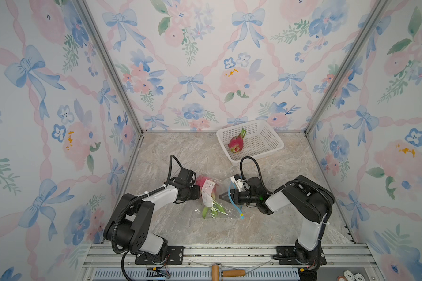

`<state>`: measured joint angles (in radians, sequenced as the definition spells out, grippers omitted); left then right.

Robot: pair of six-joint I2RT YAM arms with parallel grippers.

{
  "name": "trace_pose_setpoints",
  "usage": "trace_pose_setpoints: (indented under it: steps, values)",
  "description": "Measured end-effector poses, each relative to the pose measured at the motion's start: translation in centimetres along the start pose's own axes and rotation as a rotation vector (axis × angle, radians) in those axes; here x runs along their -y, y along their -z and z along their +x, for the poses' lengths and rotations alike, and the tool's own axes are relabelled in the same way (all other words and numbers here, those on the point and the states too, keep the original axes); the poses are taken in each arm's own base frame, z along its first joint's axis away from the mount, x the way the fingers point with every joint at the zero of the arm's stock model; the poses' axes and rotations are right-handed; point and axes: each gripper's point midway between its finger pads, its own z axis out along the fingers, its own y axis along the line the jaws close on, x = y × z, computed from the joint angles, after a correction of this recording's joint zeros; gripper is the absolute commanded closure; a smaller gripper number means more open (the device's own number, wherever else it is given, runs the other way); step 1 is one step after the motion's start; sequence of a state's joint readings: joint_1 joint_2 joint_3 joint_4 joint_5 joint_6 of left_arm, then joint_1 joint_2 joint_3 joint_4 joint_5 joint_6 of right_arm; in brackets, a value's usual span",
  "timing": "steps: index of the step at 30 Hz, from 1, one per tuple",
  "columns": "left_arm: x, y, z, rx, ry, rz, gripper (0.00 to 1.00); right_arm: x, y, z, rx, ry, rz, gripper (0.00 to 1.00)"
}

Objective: Open the zip-top bag and take out the dragon fruit
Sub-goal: Pick up the dragon fruit from the zipper food storage bag.

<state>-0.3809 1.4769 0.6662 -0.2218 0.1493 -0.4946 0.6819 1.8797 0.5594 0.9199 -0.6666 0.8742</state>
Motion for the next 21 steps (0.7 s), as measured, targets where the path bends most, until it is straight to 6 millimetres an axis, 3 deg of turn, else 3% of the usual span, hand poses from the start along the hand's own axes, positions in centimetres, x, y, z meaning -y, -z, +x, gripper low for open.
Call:
trace_pose_setpoints:
  steps: [5, 8, 12, 15, 17, 21]
  values:
    - [1.1, -0.1, -0.3, 0.008, -0.018, 0.016, 1.0, -0.6, 0.2, 1.1, -0.052, 0.021, 0.028, 0.38]
    - [1.2, -0.1, -0.3, 0.009, -0.022, 0.019, 1.0, -1.5, 1.4, 1.1, -0.039, 0.054, 0.053, 0.41]
    - [1.2, -0.1, -0.4, 0.01, -0.022, 0.019, 1.0, -5.1, 3.3, 0.1, 0.016, 0.152, 0.006, 0.48]
    - [1.2, -0.1, -0.4, 0.011, -0.022, 0.02, 1.0, -7.0, 3.0, 0.4, 0.003, 0.193, -0.052, 0.6]
    - [1.3, -0.1, -0.4, 0.011, -0.02, 0.022, 1.0, -6.9, 2.1, 1.2, -0.037, 0.185, -0.065, 0.65]
    - [1.3, 0.0, -0.3, 0.013, -0.016, 0.026, 1.0, -4.7, 0.7, 3.2, -0.109, 0.131, -0.027, 0.65]
